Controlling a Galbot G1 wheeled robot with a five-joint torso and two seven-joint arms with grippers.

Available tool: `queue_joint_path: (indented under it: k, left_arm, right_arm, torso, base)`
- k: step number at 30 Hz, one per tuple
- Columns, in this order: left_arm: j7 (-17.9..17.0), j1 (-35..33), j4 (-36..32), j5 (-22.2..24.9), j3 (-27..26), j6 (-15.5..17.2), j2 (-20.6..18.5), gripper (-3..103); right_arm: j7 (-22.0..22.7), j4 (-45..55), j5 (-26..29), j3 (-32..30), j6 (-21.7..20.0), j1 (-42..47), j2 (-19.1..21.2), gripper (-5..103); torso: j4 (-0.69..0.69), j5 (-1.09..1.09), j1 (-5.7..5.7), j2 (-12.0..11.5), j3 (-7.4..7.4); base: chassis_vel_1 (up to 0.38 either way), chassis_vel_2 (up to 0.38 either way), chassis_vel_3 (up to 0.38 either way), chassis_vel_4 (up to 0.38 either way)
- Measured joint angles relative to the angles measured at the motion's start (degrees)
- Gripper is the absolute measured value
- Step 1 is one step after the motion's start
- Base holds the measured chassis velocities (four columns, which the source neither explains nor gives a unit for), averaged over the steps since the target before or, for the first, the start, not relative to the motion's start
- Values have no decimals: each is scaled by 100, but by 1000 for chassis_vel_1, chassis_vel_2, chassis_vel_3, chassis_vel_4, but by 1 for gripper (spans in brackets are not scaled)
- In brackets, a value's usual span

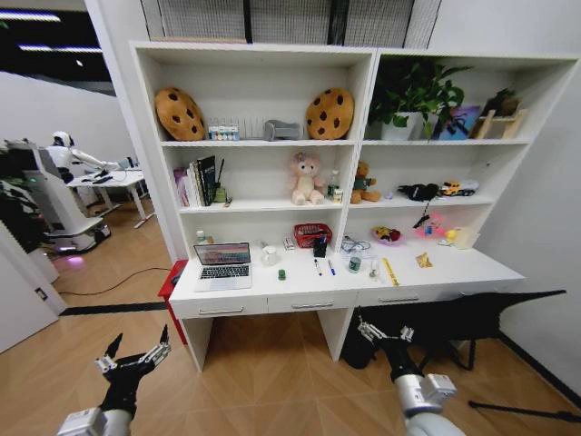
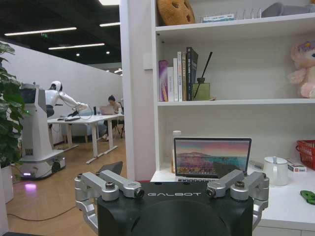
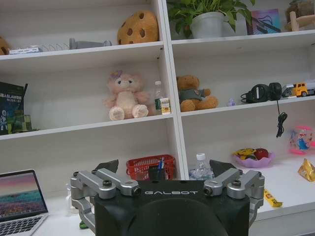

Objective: Organize the objects on the table.

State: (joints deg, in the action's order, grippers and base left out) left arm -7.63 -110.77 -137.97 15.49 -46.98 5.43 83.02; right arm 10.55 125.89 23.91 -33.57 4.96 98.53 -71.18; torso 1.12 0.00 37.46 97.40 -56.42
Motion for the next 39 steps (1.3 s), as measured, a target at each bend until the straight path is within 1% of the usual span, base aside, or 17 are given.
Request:
queue_joint_path:
  k: [2, 7, 12, 29, 34, 35, 36, 37, 38, 39]
  left_arm:
    - [113, -3, -12, 32, 0, -81, 4, 100]
    - [147, 2, -21, 90, -13, -157, 13, 100]
    - [159, 1, -12, 86, -10, -161, 15, 100]
    - [176, 30, 26, 66, 5, -154, -36, 100]
    - [191, 31, 45, 34, 20, -162, -45, 100]
    - [266, 25, 69, -85, 2, -239, -53, 100]
    - [266, 25, 69, -85, 2, -239, -53, 100]
    - [321, 25, 84, -171, -21, -309, -55, 100]
    - [344, 28, 88, -207, -26, -352, -55, 100]
    - [345, 32, 88, -220, -27, -378, -47, 100]
  right_arm:
    - [0, 35, 33, -4, -10, 10, 12, 100]
    - [10, 62, 117, -3, -81, 9, 15, 100]
    - [83, 62, 163, -7, -140, 19, -1, 100]
    - [120, 54, 262, -6, -151, 57, 8, 100]
    - [124, 38, 305, -6, -143, 55, 16, 100]
    - [125, 36, 320, -5, -143, 51, 18, 100]
    - [125, 36, 320, -5, -143, 51, 18, 100]
    - [125, 32, 324, 4, -144, 48, 18, 100]
    - [125, 27, 326, 26, -145, 43, 18, 100]
    - [125, 22, 326, 37, -146, 40, 18, 100]
  torso:
    - [0, 0, 0, 0, 0]
    - [0, 0, 0, 0, 0]
    - [0, 0, 0, 0, 0]
    - [1, 0, -2, 1, 1]
    - [1, -1, -2, 1, 0]
    - [-2, 1, -2, 1, 1]
    - [-2, 1, -2, 1, 1]
    - [-1, 1, -2, 1, 1]
    - [0, -3, 0, 0, 0]
    - [0, 1, -1, 0, 0]
  base:
    - [0, 0, 0, 0]
    - [0, 0, 0, 0]
    - [0, 0, 0, 0]
    - [0, 0, 0, 0]
    - [-83, 95, 98, -97]
    - [-135, 187, 200, -145]
    - [-135, 187, 200, -145]
    - [-203, 187, 197, -169]
    - [-176, 178, 197, -213]
    - [-176, 219, 200, -213]
